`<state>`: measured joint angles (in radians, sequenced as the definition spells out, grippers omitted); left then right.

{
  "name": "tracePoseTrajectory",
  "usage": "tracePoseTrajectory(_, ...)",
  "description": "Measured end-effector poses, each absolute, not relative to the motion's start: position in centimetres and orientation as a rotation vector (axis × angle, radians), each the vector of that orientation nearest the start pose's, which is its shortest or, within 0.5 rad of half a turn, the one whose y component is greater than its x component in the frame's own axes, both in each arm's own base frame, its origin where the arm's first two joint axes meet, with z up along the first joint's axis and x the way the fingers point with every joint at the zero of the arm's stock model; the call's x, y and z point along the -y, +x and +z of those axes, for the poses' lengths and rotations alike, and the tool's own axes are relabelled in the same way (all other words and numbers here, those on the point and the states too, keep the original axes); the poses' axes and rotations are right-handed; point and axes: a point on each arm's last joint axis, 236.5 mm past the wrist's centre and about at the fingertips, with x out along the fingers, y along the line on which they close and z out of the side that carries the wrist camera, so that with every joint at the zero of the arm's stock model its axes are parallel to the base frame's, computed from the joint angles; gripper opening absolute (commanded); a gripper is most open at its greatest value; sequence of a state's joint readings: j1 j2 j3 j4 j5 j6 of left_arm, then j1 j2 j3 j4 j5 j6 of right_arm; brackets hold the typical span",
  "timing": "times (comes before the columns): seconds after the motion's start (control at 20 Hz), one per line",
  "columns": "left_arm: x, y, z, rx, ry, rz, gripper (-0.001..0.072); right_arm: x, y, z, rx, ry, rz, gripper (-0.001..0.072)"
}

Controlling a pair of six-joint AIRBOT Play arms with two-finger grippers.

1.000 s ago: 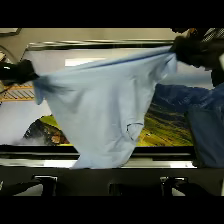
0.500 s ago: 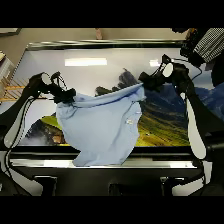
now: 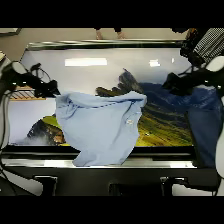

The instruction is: Fold the clothes and pants, and hang the long-sleeved shirts on hangers.

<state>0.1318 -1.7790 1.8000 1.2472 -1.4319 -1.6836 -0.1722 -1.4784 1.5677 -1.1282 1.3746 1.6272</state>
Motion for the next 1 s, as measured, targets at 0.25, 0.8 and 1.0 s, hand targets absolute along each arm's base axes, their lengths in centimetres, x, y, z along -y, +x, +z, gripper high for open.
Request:
tracePoseTrajectory(0.25,-3.9,43.7,6.6,-1.317,-0.498,0.030,0.0326,-5.1,34.4,3.9,-1.331,0.629,0.193,0.0475)
tracePoseTrajectory(0.8,-4.1,35.9,7.7,-1.330,-0.515,0.062,0.0326,-18.9,21.9,-8.8,-1.441,0.779,0.281,0.0473)
tracePoseTrajectory(1.0,-4.1,35.5,7.7,-1.332,-0.513,0.064,0.0326,-20.3,21.2,-11.1,-1.470,0.790,0.234,0.0034)
